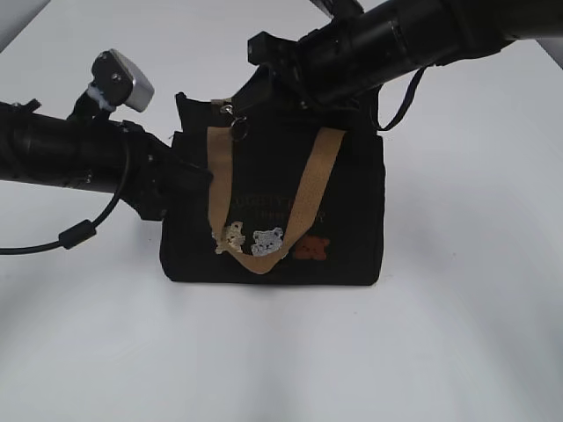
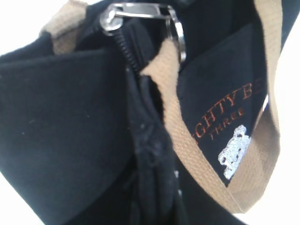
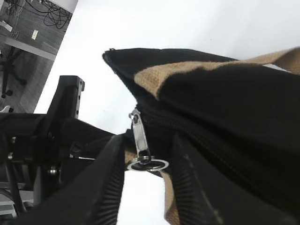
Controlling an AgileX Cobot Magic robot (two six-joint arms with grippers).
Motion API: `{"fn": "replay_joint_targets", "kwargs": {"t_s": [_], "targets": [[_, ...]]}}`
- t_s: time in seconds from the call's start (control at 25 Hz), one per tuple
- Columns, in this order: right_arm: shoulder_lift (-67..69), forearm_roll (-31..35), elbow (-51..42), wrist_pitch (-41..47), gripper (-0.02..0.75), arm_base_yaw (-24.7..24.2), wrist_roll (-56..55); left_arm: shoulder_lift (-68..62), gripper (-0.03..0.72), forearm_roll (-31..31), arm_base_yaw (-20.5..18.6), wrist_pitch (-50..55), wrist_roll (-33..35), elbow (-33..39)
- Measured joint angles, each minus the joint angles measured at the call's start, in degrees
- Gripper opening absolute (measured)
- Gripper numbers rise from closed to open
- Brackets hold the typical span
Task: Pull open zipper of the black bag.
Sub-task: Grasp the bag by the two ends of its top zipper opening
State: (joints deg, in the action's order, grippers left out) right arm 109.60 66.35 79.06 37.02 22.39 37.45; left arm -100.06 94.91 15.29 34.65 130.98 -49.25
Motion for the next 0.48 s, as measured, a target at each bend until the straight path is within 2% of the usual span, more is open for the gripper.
{"fn": "replay_joint_targets", "kwargs": {"t_s": [0.24, 0.48], "targets": [[0.7, 3.6, 0.0, -1.4, 0.281, 0.0, 1.8, 0.0, 0.065, 0.0, 0.0, 0.1, 0.0, 0.0], [1.8, 4.0, 0.3, -3.0, 0.281, 1.0, 2.4, 0.0, 0.064, -0.1, 0.0, -0.1, 0.0, 0.0]]}}
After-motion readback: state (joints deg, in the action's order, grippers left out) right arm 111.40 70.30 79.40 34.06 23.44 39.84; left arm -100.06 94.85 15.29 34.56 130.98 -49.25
